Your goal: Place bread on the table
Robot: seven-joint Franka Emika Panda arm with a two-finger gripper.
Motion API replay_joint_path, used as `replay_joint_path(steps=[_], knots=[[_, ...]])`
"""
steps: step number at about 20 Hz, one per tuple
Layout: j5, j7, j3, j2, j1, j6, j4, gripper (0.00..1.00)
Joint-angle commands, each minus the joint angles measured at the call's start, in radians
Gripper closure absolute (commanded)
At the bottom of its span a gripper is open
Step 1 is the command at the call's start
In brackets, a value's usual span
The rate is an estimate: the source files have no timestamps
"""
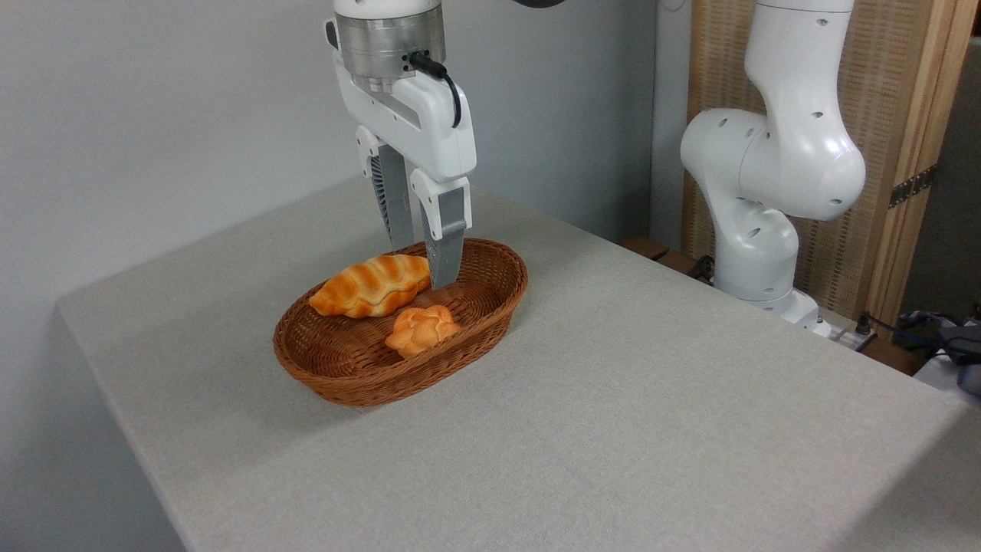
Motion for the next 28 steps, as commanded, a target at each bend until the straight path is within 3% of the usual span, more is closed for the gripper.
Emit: replay_joint_path(steps=[1,14,22,26,28], knots=[[-0.003,0.009,0.002,-0.001,-0.001,-0.021,0.011,0.0],[-0.004,0.007,-0.001,-0.002,-0.005,-0.017,0.009,0.0],[-0.021,-0.014,-0.001,0.004,-0.117,0.055,-0.084,0.0],[-0.133,-0.063,-0.001,0.008,-0.16,0.132,-0.124,0.0],[-0.142,-0.111,-0.001,0.019,-0.201,0.151,-0.132,0.0]])
